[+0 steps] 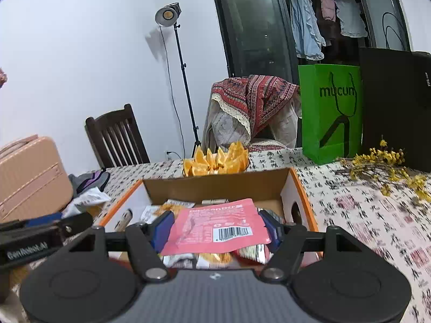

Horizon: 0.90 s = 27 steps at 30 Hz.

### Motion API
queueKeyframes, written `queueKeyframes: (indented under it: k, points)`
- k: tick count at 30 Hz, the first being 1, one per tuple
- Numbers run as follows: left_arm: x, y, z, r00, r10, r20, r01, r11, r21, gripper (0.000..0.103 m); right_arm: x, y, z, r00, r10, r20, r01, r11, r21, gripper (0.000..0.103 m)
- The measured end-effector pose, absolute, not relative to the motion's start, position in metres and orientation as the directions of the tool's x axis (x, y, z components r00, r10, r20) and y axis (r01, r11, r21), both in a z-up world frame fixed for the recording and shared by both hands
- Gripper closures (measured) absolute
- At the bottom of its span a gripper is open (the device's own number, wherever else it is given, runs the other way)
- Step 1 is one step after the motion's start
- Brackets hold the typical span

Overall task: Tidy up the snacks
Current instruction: 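Carry both packets over the box and release them inside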

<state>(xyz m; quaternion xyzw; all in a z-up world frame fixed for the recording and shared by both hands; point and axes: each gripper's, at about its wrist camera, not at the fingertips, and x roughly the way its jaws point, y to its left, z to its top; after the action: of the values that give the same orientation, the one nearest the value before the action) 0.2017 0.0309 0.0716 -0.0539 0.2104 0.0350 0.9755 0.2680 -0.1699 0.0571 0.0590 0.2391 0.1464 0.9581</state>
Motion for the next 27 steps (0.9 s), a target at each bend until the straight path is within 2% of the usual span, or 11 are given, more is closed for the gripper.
queueKeyframes:
  k: [11, 20, 22, 23, 24, 26, 27]
  points:
    - [0.259, 0.032, 0.038, 0.896, 0.093, -0.435, -0.144, 0.986, -0.087, 0.044, 0.321, -0.163, 0.021, 0.86, 0.289, -0.421, -0.233, 0.955, 0.181, 0.036]
    - [0.264, 0.032, 0.023, 0.898, 0.099, -0.429, -0.134, 0.99, -0.052, 0.044, 0.327, -0.162, 0.008, 0.848, 0.309, -0.43, -0.259, 0.95, 0.171, 0.036]
    - [0.263, 0.032, 0.023, 0.901, 0.102, -0.421, -0.137, 0.989, -0.054, 0.041, 0.326, -0.163, 0.007, 0.847, 0.311, -0.431, -0.263, 0.95, 0.169, 0.035]
    - [0.26, 0.032, 0.024, 0.906, 0.103, -0.411, -0.136, 0.989, -0.051, 0.034, 0.326, -0.163, 0.008, 0.847, 0.312, -0.431, -0.264, 0.95, 0.168, 0.035]
    - [0.259, 0.033, 0.025, 0.909, 0.112, -0.402, -0.144, 0.988, -0.05, 0.023, 0.325, -0.164, 0.008, 0.847, 0.312, -0.431, -0.265, 0.95, 0.166, 0.033]
    - [0.254, 0.035, 0.027, 0.918, 0.129, -0.376, -0.161, 0.985, -0.055, 0.012, 0.324, -0.166, 0.01, 0.846, 0.318, -0.429, -0.268, 0.948, 0.173, 0.014]
    - [0.252, 0.036, 0.029, 0.92, 0.133, -0.368, -0.166, 0.984, -0.058, 0.007, 0.324, -0.168, 0.01, 0.845, 0.321, -0.428, -0.269, 0.946, 0.179, 0.009]
